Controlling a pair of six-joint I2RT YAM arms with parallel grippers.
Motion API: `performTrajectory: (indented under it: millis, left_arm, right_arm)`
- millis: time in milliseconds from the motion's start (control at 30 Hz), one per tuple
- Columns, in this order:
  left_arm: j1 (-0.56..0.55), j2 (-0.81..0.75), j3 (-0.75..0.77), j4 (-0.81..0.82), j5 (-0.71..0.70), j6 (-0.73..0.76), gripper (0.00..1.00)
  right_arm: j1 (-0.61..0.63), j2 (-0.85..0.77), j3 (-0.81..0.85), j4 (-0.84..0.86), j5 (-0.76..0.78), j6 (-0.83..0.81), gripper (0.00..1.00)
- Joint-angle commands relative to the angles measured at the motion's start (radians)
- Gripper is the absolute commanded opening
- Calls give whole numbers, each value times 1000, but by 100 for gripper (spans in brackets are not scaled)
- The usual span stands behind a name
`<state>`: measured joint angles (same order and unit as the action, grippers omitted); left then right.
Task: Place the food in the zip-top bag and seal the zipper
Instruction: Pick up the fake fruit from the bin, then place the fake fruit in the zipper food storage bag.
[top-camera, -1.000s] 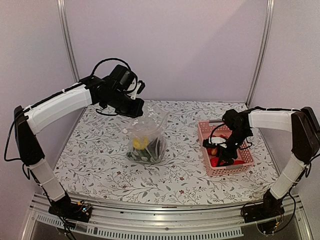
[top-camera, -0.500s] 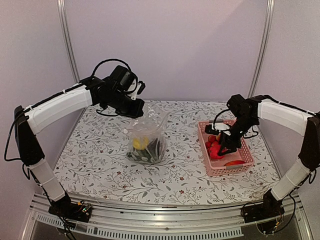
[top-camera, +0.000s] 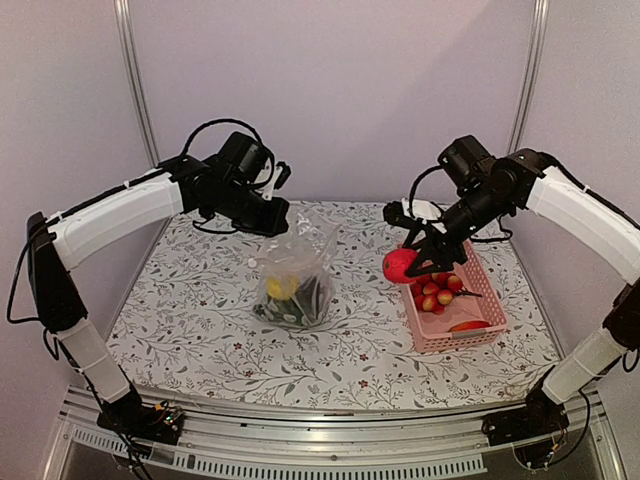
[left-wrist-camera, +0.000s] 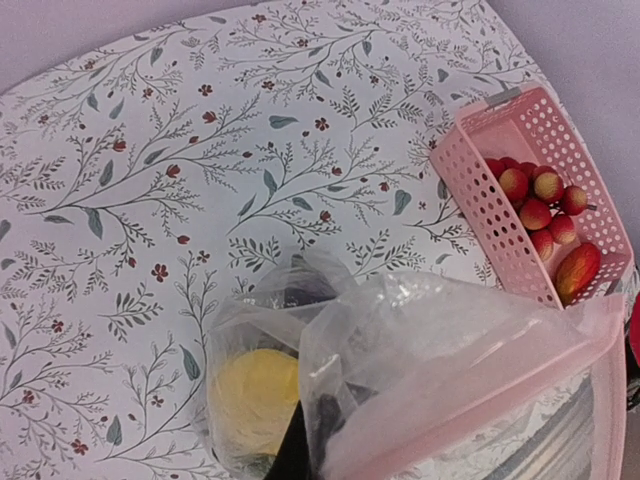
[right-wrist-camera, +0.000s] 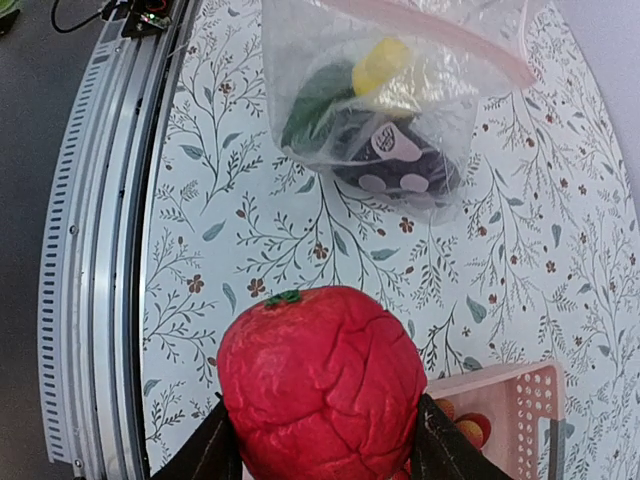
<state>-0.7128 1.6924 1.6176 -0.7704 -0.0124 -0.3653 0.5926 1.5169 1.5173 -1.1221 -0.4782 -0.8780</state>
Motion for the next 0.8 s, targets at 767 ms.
performTrajectory:
  millis: [767]
  left_arm:
    - [8, -72, -21, 30, 60, -25, 0]
  right_arm:
    - [239, 269, 414, 401, -5, 264, 49]
